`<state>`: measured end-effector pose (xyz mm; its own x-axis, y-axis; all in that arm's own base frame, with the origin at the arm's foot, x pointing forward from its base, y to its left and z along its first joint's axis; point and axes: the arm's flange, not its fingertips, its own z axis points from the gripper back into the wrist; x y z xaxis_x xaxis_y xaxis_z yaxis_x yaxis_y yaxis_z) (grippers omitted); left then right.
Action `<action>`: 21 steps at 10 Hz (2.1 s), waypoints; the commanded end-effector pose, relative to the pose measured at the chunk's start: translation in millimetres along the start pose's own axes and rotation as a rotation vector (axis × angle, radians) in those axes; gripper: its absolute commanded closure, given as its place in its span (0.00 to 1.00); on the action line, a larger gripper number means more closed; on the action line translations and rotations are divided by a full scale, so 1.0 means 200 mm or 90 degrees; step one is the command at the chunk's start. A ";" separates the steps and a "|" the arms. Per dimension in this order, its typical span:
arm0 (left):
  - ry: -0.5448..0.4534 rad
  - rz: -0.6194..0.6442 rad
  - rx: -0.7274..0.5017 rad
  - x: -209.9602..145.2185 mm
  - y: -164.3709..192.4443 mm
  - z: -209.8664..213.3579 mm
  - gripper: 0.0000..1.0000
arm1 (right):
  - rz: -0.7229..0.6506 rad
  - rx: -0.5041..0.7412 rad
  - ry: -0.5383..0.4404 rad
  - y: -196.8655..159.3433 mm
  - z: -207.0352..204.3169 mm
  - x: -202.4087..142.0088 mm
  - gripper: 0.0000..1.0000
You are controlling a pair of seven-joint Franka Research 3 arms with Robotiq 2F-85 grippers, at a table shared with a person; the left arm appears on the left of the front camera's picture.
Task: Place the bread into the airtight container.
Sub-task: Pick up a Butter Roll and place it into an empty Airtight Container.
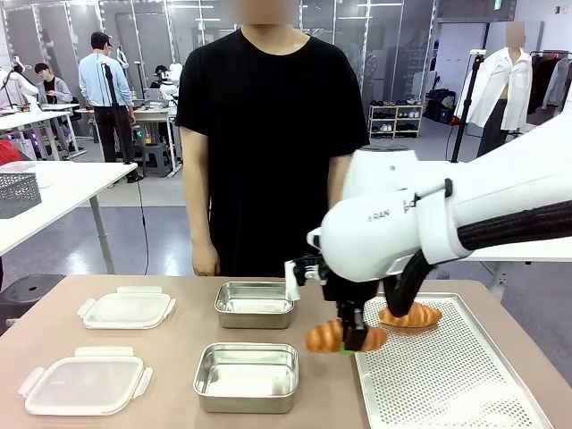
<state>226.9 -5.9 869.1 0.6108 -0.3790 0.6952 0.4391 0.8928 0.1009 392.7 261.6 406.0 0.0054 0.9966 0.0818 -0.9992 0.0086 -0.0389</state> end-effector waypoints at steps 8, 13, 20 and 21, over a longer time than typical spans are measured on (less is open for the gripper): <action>-0.001 0.000 0.000 0.00 0.00 0.01 0.00 | 0.016 0.050 -0.013 -0.02 -0.17 0.67 0.57; -0.001 0.000 0.000 0.00 0.00 0.01 0.00 | -0.017 0.082 0.019 -0.08 -0.32 0.81 0.57; -0.001 0.000 0.000 0.00 0.00 0.01 0.00 | -0.029 0.090 0.025 -0.14 -0.36 0.80 0.09; -0.001 0.000 0.000 0.00 0.00 0.01 0.00 | -0.030 0.090 0.027 -0.15 -0.36 0.80 0.01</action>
<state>226.9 -5.9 869.2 0.6108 -0.3791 0.6952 0.4391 0.8927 0.1010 425.2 423.7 347.3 0.0247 0.9976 0.0644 -0.9937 0.0174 0.1103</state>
